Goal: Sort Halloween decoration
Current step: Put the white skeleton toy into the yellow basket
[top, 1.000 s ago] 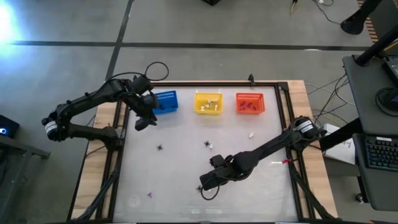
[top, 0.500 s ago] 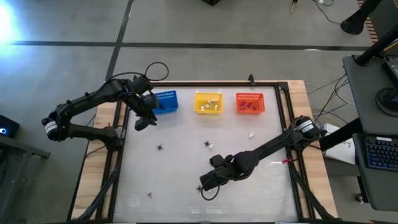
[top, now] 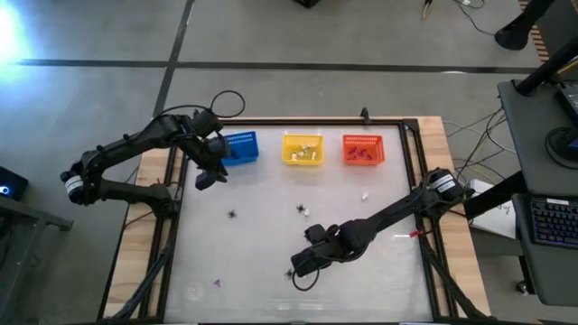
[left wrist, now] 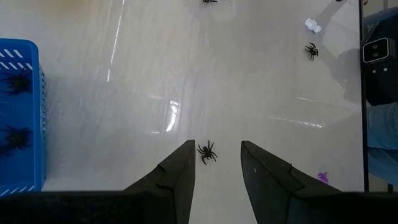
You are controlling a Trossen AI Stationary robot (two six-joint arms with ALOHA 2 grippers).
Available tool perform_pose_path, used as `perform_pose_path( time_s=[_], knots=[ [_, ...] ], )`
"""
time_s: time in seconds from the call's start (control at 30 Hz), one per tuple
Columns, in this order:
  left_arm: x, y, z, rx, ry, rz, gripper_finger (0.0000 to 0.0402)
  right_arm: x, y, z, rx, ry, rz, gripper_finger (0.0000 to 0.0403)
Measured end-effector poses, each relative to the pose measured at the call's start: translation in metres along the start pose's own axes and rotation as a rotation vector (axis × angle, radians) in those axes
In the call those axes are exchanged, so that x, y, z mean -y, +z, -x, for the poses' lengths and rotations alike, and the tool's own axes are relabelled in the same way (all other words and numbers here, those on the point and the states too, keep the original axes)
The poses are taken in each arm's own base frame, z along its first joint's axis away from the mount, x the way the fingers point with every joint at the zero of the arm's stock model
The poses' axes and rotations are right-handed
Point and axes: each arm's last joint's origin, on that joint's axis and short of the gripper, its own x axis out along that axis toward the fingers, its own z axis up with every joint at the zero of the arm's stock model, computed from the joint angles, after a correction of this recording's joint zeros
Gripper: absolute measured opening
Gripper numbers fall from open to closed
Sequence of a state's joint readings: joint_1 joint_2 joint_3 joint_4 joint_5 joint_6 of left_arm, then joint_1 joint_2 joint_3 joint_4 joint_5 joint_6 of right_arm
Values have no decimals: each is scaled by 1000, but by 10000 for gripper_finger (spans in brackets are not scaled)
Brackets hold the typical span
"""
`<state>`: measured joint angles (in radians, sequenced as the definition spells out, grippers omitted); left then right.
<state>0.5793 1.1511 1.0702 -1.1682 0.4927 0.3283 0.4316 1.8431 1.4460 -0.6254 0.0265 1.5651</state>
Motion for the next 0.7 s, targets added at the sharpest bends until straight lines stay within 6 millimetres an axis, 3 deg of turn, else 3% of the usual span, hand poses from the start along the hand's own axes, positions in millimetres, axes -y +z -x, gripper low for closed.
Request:
perform_pose_path(
  time_s=[0.7],
  knots=[
    [0,0,0,0,0,0,111,0,-2,0,-11,-4,-162,82]
  ],
)
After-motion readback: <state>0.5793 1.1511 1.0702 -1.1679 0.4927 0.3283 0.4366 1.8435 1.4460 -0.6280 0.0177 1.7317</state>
